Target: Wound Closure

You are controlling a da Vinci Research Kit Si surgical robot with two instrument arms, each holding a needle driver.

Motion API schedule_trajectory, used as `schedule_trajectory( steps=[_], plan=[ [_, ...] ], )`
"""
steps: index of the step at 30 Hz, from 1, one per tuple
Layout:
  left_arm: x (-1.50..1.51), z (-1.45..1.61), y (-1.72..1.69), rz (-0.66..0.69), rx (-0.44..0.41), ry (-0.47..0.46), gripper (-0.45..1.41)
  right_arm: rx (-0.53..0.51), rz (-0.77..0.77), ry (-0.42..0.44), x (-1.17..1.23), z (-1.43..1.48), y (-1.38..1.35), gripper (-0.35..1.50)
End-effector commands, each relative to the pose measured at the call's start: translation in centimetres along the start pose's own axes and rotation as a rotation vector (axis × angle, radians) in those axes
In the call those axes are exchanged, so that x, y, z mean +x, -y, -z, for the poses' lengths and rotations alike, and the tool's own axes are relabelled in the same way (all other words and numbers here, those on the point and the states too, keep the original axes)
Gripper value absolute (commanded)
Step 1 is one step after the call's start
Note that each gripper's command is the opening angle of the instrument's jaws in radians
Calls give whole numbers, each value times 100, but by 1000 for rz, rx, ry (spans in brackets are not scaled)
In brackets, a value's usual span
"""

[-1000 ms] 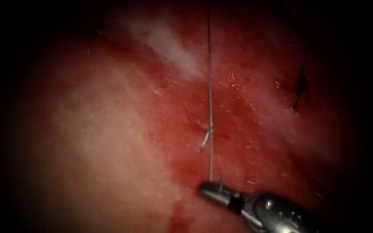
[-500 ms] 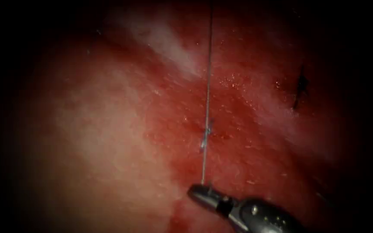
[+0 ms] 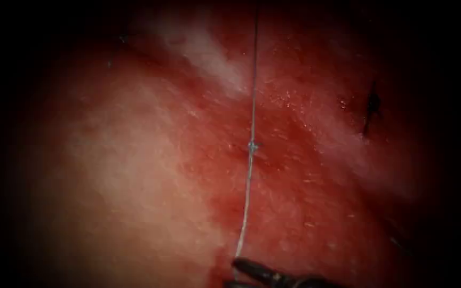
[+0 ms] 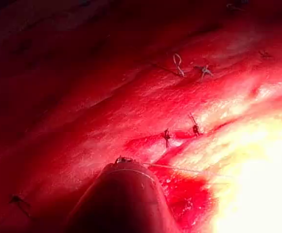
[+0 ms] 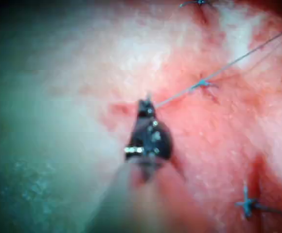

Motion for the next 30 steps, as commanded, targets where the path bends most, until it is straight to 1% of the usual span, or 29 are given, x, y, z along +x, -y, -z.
schedule_trajectory(
  steps=[1,2,3,4,5,7,8,10,14,15,16,17,18,19,20,21,22,23,24,26,27,29,30],
  plan=[
    [9,4,0,10,-13,-25,-45,-5,15,-6,4,-5,-5,93],
    [15,16,-4,13,-25,-45,-45,-4,20,-6,5,-3,-6,104],
    [15,16,-4,13,-25,-45,-45,-4,20,-6,5,-3,-6,104],
    [20,27,-7,16,-38,-63,-45,-2,43,-9,6,0,-5,113],
    [20,27,-7,16,-38,-63,-45,-2,43,-9,6,0,-5,113],
    [27,40,-11,19,-50,-74,-45,3,46,-8,9,7,-4,119],
    [33,53,-15,23,-61,-83,-45,10,50,-13,17,19,-4,121],
    [40,65,-17,28,-72,-94,-45,19,40,-23,27,32,-4,121],
    [56,91,-19,42,-89,-116,-45,4,4,-62,57,64,-17,111],
    [56,91,-19,42,-89,-116,-45,4,4,-62,57,64,-17,111],
    [69,114,-19,55,-95,-137,-45,-12,-16,-91,78,79,-38,106],
    [74,124,-19,61,-96,-150,-45,-17,-22,-93,83,81,-45,106],
    [74,124,-19,61,-96,-150,-45,-17,-22,-93,83,81,-45,106],
    [78,132,-19,71,-92,-152,-45,-27,-27,-93,87,81,-53,108],
    [87,151,-20,75,-86,-160,-45,-42,-40,-93,93,78,-70,111],
    [95,168,-22,78,-80,-167,-45,-64,-44,-94,95,69,-86,123],
    [95,168,-22,78,-80,-167,-45,-64,-44,-94,95,69,-86,123],
    [101,179,-23,83,-81,-169,-45,-68,-49,-95,95,65,-92,125],
    [105,186,-23,81,-81,-175,-45,-68,-60,-96,95,61,-99,125],
    [121,218,-21,89,-73,-186,-45,-72,-93,-100,89,44,-121,130],
    [126,226,-20,84,-67,-194,-45,-71,-107,-102,87,38,-127,131],
    [129,232,-19,88,-64,-194,-45,-70,-116,-103,85,34,-131,131],
    [134,243,-19,88,-60,-195,-45,-72,-114,-108,80,25,-138,131]
  ],
)
